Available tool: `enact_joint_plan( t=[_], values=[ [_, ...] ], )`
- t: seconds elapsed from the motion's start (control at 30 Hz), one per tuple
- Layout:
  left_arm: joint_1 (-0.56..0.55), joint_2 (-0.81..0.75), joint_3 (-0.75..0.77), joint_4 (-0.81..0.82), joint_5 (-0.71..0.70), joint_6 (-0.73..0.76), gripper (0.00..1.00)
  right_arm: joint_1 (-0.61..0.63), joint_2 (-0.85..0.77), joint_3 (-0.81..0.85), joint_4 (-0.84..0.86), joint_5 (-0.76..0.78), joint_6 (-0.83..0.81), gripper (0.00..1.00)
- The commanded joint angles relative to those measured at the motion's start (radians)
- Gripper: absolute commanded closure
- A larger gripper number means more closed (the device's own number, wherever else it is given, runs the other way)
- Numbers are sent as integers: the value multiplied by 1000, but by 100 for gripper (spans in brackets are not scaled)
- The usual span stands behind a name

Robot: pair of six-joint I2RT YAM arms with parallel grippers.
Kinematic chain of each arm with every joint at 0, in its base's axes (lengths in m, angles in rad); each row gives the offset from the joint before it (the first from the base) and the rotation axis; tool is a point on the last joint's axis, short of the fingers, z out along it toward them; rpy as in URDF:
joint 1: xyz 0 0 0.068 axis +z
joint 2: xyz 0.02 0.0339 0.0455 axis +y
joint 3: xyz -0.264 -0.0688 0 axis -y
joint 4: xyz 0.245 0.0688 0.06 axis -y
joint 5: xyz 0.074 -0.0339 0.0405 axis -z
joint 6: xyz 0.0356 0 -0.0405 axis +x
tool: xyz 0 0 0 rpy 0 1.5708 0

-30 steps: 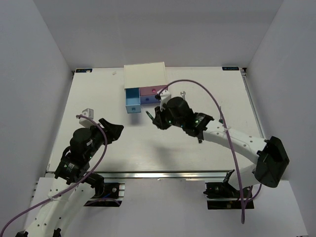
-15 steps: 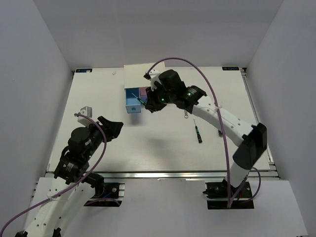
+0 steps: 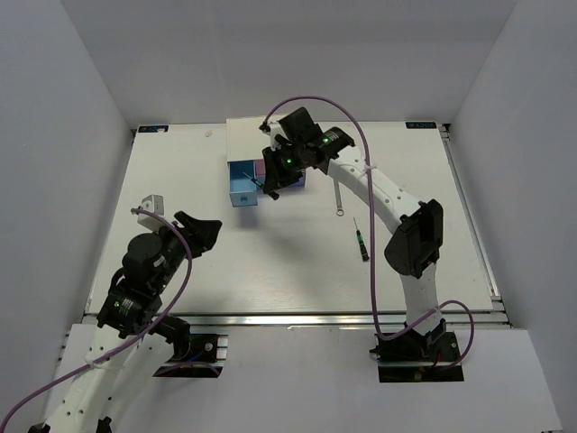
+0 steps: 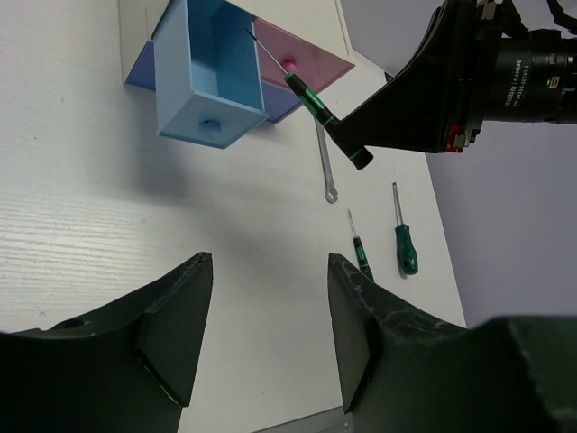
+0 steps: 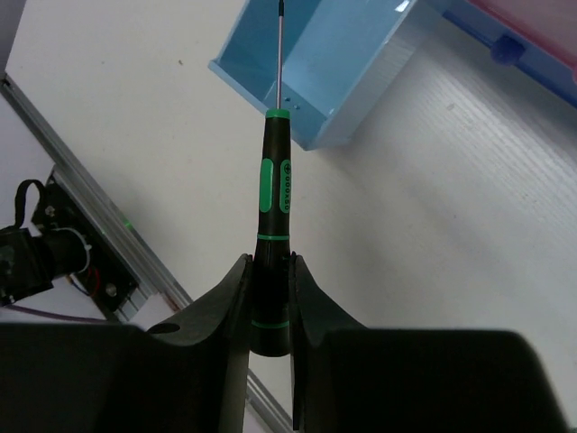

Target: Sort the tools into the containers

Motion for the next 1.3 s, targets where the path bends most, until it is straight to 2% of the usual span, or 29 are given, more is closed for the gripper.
enact_joint_plan(
  t=[0.0,0.37,0.57,1.27],
  values=[
    [-3,-6,34,19,-27,-7,37,-3,33,103,-103,-73,25,100],
    [-3,-4,4,41,-31,-22,37,-14,122,186,-137,-119,97,100],
    [-3,11,-16,72,-11,-35,37,-17,176,266,-96,-129,162,100],
    [-3,34,-41,101,7,-58,37,-31,258,303,57,-127,346,100]
  ],
)
